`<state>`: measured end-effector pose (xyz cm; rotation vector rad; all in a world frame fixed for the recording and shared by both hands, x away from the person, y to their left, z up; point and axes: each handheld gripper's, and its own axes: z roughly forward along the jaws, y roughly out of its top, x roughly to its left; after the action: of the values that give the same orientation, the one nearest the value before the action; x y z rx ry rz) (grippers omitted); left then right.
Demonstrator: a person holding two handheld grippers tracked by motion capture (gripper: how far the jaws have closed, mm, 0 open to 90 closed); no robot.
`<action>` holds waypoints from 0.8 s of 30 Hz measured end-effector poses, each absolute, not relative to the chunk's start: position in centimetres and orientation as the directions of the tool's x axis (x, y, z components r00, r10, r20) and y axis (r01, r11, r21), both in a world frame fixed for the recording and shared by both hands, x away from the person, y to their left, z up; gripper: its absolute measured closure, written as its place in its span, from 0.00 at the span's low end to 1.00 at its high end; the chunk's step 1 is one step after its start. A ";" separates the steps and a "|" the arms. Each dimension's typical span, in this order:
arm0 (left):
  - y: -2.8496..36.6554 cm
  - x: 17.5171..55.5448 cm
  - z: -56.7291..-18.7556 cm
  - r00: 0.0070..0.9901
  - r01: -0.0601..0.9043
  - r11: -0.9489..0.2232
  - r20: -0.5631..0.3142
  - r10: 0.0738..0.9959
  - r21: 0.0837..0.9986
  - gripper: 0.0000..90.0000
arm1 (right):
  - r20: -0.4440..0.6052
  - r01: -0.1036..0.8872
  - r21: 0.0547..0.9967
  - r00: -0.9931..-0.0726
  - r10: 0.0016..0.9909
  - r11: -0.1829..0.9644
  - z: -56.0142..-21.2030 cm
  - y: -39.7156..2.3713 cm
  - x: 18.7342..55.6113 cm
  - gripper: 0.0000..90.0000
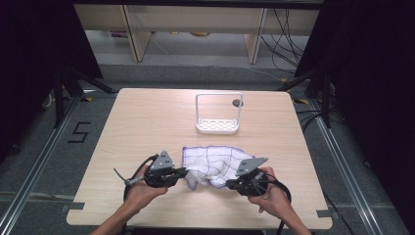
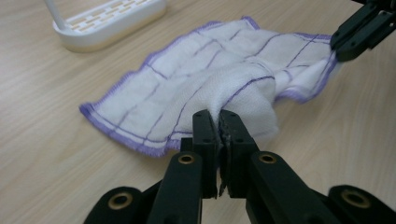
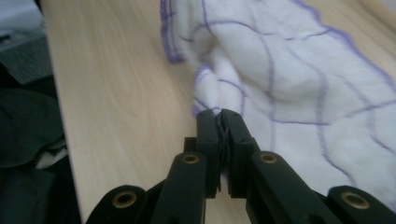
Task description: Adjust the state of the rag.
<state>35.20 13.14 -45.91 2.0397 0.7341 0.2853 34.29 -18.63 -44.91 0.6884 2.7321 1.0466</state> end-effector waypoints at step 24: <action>15.6 35.7 -48.2 0.767 0.509 -0.428 -0.169 0.619 0.747 0.60 | 0.127 0.489 0.681 -0.812 0.569 0.545 -46.5 -25.4 30.9 0.62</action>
<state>35.70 15.58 -48.20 2.1139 0.8408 0.1651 30.90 -25.36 -46.54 0.9157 2.6639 1.1222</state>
